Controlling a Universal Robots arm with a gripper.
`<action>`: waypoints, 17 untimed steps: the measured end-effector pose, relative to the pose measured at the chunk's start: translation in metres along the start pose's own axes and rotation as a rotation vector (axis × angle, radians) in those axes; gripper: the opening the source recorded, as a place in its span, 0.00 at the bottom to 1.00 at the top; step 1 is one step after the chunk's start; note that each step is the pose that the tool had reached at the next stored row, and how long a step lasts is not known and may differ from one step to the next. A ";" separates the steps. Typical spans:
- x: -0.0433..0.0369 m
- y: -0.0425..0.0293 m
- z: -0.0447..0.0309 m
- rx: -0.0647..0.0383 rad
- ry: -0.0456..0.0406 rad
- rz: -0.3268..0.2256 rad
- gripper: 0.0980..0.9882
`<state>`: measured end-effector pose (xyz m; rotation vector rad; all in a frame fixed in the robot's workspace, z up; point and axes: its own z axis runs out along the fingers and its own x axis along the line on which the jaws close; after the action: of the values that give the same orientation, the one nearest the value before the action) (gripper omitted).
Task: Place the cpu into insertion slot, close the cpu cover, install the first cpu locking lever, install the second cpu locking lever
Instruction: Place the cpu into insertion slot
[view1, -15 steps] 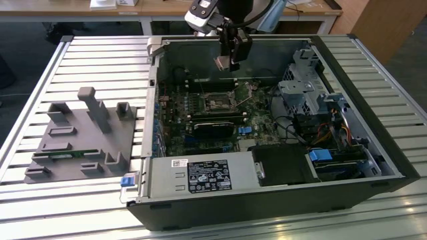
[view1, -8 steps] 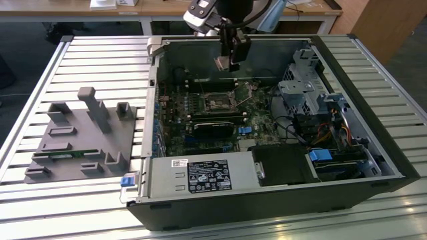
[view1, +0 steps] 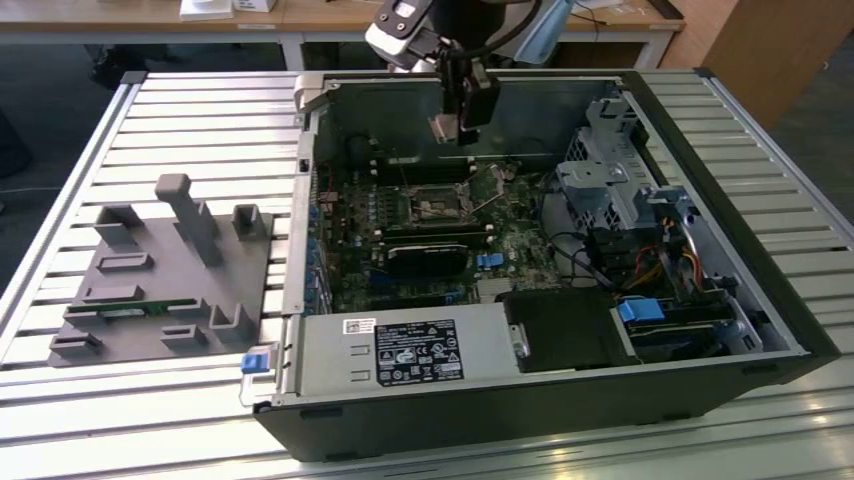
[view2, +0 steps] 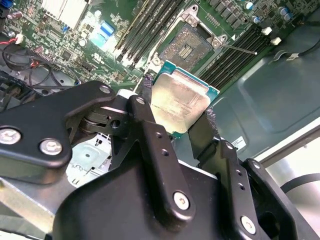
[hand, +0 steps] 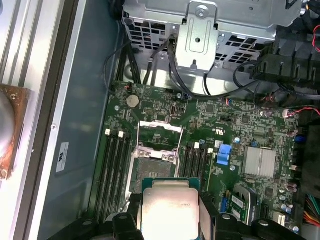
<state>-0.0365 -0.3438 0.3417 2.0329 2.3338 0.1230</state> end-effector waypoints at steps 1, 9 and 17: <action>0.0000 0.0000 0.0004 0.000 -0.0001 0.001 0.50; -0.0001 -0.0003 0.0037 0.000 -0.0016 0.003 0.50; -0.0002 -0.0009 0.0103 0.001 -0.0113 0.003 0.50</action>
<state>-0.0365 -0.3439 0.3314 2.0324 2.3250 0.1096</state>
